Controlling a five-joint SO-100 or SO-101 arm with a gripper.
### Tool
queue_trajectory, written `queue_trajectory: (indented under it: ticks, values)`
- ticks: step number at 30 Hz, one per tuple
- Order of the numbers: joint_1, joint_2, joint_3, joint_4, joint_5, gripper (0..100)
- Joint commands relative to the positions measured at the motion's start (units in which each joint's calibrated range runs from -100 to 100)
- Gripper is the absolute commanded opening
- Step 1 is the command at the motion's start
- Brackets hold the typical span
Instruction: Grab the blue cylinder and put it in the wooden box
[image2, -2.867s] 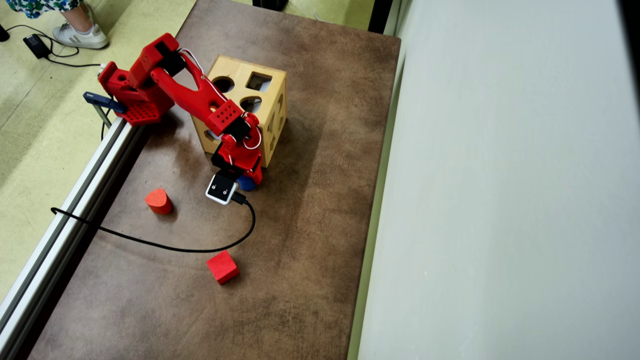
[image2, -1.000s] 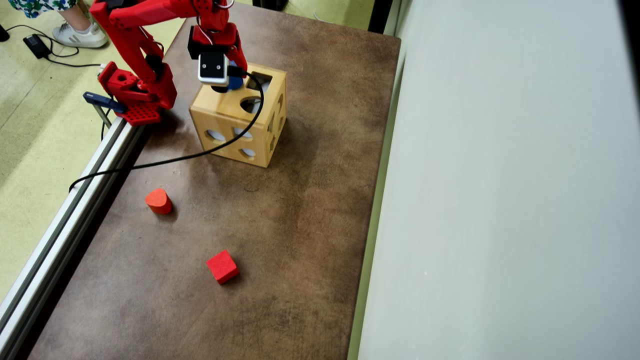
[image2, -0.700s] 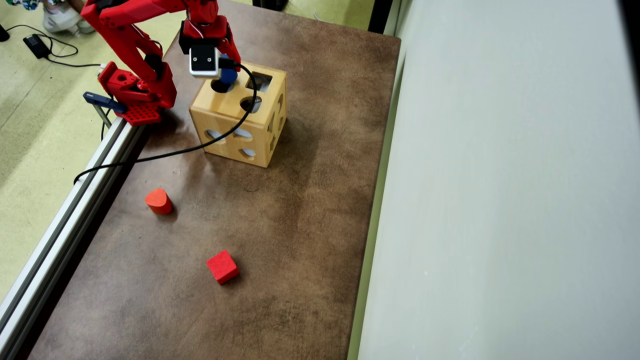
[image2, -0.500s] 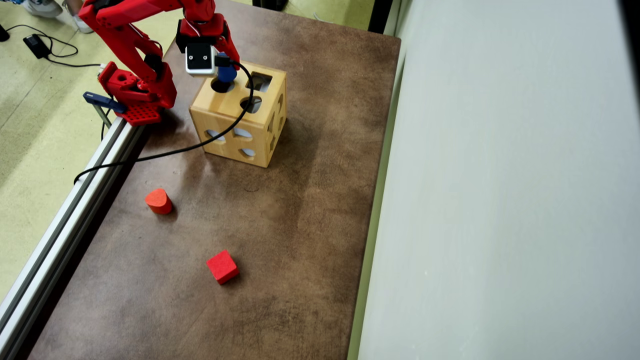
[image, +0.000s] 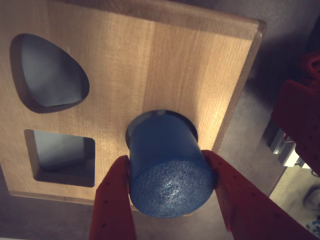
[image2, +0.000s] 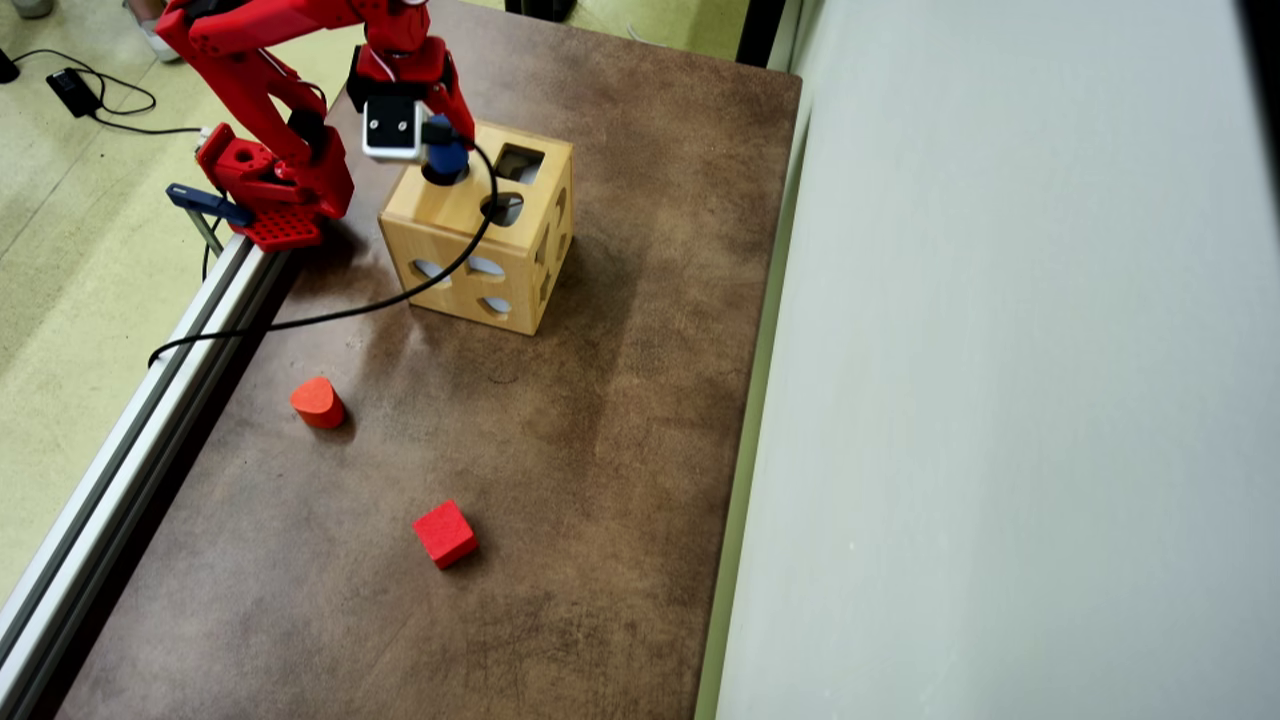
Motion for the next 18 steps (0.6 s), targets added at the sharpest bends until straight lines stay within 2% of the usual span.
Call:
queue_trajectory:
  ticks: [1,18]
  values:
    - [0.4,-1.9,-0.3,0.6,0.3,2]
    - [0.3,-1.9,-0.2,0.6,0.4,3]
